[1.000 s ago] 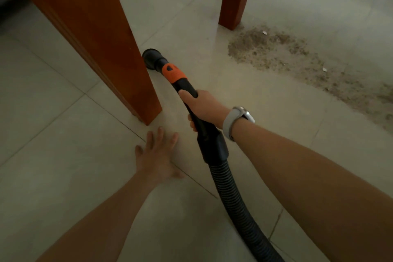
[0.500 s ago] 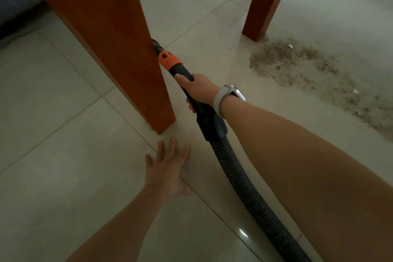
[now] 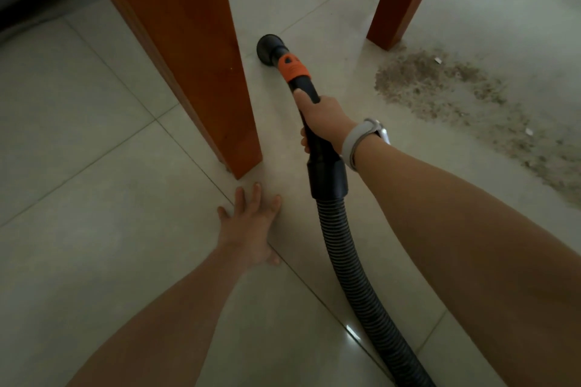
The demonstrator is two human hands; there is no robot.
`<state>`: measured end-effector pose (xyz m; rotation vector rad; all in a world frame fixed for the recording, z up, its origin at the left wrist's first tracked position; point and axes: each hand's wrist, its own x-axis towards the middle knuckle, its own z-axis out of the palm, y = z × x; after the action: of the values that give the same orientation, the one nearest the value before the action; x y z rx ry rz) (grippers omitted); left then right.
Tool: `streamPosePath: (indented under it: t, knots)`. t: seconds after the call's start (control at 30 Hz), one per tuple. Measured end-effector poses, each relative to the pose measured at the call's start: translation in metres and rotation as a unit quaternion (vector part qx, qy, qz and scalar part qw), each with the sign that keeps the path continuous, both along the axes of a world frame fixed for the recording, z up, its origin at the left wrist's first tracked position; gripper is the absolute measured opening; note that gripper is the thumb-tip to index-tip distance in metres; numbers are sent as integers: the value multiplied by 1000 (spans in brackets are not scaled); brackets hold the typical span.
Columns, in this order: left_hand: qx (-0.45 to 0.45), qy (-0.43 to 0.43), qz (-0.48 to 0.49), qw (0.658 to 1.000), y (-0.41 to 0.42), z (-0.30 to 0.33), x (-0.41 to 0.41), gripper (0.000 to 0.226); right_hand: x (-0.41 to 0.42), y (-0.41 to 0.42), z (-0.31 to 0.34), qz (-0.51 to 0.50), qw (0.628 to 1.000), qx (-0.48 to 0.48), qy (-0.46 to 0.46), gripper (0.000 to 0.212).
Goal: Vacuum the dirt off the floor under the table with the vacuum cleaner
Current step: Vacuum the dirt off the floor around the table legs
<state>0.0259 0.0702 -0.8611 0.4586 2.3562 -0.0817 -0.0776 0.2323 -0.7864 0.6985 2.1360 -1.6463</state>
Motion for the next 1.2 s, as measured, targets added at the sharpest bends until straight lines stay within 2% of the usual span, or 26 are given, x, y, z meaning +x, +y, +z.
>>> streamPosePath:
  t: [0.33,0.7,0.83,0.97,1.1,1.2]
  knots:
    - [-19,14,-18,1000,4,3,-1,114,77,17,-4,-14,999,28,-6,31]
    - [-45,17,-50,998,20,5,1,114,30,55,2,-126,990,68,1,39]
    - [-43,2,-49,998,20,4,-1,116,17,73,10,-167,985,17,-40,39]
    - [-46,-5,-59,997,19,6,-2,114,35,63,14,-174,983,-31,-40,38]
    - [-47,-2,-54,997,21,8,-1,112,76,43,9,-136,990,37,-20,34]
    - [-53,-1,-49,997,24,10,-1,113,97,39,9,-167,984,58,-32,32]
